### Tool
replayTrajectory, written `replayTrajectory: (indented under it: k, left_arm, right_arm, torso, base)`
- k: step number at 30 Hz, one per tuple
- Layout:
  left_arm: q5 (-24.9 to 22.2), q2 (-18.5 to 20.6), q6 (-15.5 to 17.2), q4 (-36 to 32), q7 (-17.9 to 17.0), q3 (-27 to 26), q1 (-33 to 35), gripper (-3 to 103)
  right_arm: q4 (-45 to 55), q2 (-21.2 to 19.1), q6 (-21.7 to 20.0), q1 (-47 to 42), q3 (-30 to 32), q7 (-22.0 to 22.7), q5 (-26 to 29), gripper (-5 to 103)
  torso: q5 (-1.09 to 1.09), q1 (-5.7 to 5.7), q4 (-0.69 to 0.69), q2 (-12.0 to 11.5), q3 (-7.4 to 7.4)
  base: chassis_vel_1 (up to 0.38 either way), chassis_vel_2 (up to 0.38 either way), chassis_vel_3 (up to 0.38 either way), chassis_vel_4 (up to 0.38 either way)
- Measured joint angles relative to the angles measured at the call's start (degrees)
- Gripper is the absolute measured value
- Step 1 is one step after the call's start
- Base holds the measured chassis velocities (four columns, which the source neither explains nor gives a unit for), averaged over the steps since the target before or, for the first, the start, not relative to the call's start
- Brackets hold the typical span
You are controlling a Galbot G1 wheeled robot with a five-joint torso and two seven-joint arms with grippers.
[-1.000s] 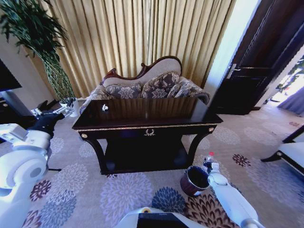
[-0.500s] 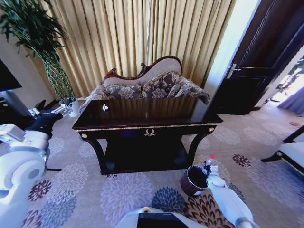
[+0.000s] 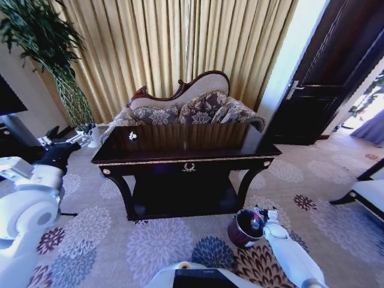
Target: Move to the front of the table and place the trash on the table into the trash bin.
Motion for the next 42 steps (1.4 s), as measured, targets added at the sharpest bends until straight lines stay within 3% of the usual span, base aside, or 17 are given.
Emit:
replayTrajectory:
  k: [19,23,25,26,33,42]
  left_arm:
    - [0.07,-0.06,-0.08,0.2,0.14,-0.06,0.01,100]
    - [0.07,-0.22,-0.08,0.28,0.14,0.02,0.01,100]
    - [0.14,-0.53,-0.08,0.33,0.14,0.27,-0.01,100]
    - [0.14,-0.53,-0.08,0.33,0.14,0.27,-0.01,100]
    - [0.34,-1.03,-0.08,0.19,0.12,0.34,0.21,100]
    - [1.84,-1.86,-0.08,0.18,0.12,0.85,0.43,100]
  right_arm:
    - [2.27,0.09,-1.87,-1.11,0.09,-0.52,1.45,100]
    - [11.2,-1.08,-3.98,-3.31,1.06,-1.78,8.01,100]
    - [21.1,-2.56,-5.62,-6.04,1.98,-2.66,11.73,100]
    - [21.1,-2.56,-5.62,-6.04,1.98,-2.66,11.73,100]
    - [47.21,-6.21,-7.04,-12.22,5.1,-4.63,12.32,100]
    - [63.91,-7.81,-10.08,-14.05,5.93,-4.62,14.03,100]
  torso:
    - [0.01,0.0,0.0,0.0,0.0]
    - [0.01,0.0,0.0,0.0,0.0]
    - [-0.01,0.0,0.01,0.0,0.0]
    - [-0.01,0.0,0.01,0.0,0.0]
    - [-0.01,0.0,0.0,0.0,0.0]
    - [0.0,-0.01,0.0,0.0,0.0]
  base:
    - [0.0,0.0,0.0,0.0]
    - [0.0,0.0,0.0,0.0]
    - [0.0,0.0,0.0,0.0]
    - [0.0,0.0,0.0,0.0]
    - [0.0,0.0,0.0,0.0]
    - [0.0,0.0,0.0,0.0]
